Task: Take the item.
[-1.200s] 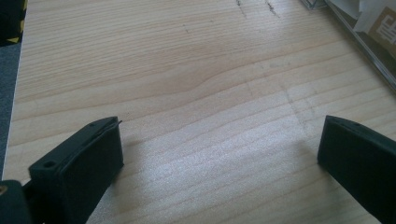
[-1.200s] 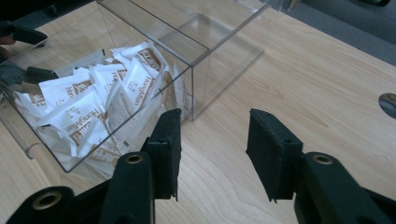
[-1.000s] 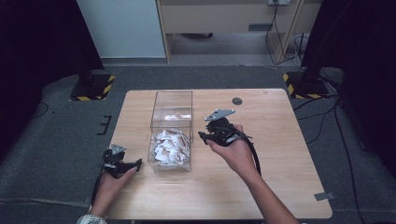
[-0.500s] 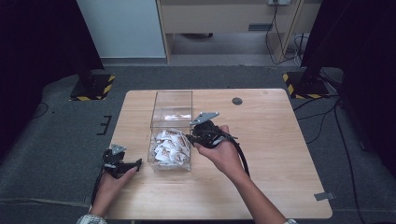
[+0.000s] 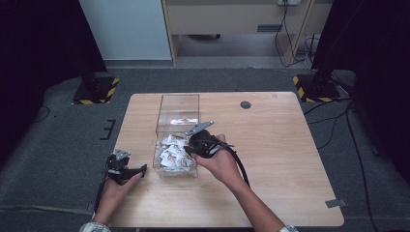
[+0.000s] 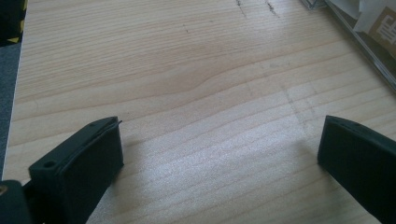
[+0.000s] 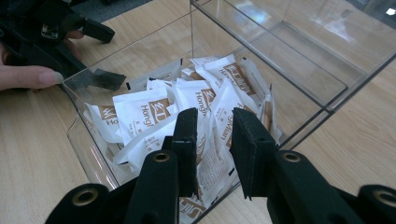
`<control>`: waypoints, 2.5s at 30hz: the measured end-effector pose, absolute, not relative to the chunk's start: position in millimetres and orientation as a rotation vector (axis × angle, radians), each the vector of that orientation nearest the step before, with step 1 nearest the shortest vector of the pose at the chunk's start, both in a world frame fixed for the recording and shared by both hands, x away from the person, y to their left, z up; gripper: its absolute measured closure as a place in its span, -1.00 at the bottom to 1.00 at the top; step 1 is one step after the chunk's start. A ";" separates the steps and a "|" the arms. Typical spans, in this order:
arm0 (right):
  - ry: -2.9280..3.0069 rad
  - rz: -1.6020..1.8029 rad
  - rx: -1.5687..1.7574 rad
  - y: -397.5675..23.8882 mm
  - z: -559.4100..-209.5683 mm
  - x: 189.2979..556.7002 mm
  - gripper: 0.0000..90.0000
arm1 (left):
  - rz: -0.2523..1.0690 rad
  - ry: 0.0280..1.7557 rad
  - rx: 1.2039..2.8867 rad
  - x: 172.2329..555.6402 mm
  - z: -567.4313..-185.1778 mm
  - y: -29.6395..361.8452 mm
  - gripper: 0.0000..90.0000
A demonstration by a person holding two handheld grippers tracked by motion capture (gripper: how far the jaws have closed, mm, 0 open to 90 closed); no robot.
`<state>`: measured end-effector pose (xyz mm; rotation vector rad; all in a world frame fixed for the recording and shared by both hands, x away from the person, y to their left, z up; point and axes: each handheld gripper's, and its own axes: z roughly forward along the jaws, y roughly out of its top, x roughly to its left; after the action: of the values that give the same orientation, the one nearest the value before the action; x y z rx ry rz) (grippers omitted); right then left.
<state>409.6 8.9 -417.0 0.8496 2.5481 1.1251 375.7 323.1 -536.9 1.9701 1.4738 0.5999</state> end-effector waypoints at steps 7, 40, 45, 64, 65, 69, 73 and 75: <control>2.559 1.119 0.852 15.3 -424.7 411.5 0.60 | 0.600 1.474 1.970 375.7 -536.9 323.1 -1.00; 2.587 1.131 0.895 12.7 -433.8 412.5 1.00 | 0.600 1.473 1.970 375.8 -536.9 323.2 -1.00; 2.571 1.158 0.892 12.0 -425.7 410.0 1.00 | 0.600 1.473 1.970 375.9 -536.9 323.1 -1.00; 2.542 1.224 0.866 8.1 -402.2 404.3 1.00 | 0.600 1.473 1.970 376.0 -536.9 323.1 -1.00; 2.542 1.229 0.863 8.4 -401.5 404.3 1.00 | 0.600 1.473 1.970 375.9 -536.9 323.1 -1.00; 2.534 1.241 0.856 9.5 -397.1 403.3 1.00 | 0.600 1.473 1.970 375.9 -536.9 323.1 -1.00; 2.532 1.238 0.858 9.8 -395.4 403.5 1.00 | 0.600 1.473 1.971 375.9 -536.8 323.1 -1.00; 2.529 1.244 0.852 9.5 -394.8 403.7 1.00 | 0.600 1.473 1.971 375.9 -536.9 323.1 -1.00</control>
<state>403.7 9.5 -394.8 0.8517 2.5293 1.2443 375.9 323.1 -536.9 1.9707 1.4732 0.5998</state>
